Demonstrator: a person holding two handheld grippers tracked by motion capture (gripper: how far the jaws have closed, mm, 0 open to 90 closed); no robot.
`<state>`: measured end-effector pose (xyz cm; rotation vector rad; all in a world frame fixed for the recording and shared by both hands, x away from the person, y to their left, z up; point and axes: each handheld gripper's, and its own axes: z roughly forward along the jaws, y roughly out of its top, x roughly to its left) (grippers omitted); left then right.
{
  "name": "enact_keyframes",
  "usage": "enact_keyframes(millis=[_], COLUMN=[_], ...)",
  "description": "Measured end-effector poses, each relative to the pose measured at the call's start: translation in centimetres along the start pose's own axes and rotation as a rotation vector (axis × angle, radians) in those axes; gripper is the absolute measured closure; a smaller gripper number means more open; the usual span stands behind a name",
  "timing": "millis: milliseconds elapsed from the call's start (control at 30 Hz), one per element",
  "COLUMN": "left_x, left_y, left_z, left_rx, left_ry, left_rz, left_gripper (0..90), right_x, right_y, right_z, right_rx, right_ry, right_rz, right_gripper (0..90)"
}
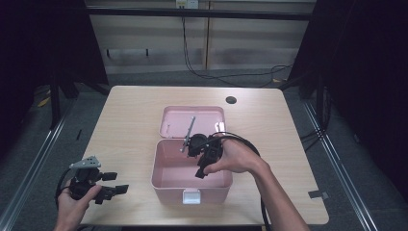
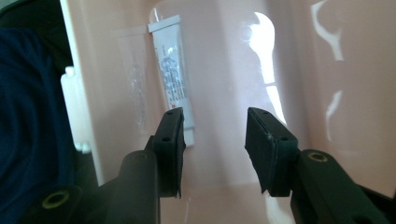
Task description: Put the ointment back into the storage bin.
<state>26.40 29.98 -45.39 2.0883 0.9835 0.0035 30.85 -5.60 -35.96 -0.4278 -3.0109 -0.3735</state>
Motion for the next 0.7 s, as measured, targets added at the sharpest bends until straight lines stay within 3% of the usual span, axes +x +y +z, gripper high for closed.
enact_keyframes(millis=[433, 700], left_x=[0.0, 0.1], left_y=[0.0, 0.0], left_z=[0.1, 0.0], left_rx=[0.001, 0.005], left_ry=[-0.006, -0.004], left_rz=[-0.003, -0.002], left_gripper=[22.2, 22.2], right_x=[0.4, 0.6], right_y=[-2.2, -3.9], right_z=[-3.1, -4.4], right_rx=[-0.035, -0.091], right_ry=[-0.045, -0.068], right_rz=[0.027, 0.050], right_gripper=[56.2, 56.1])
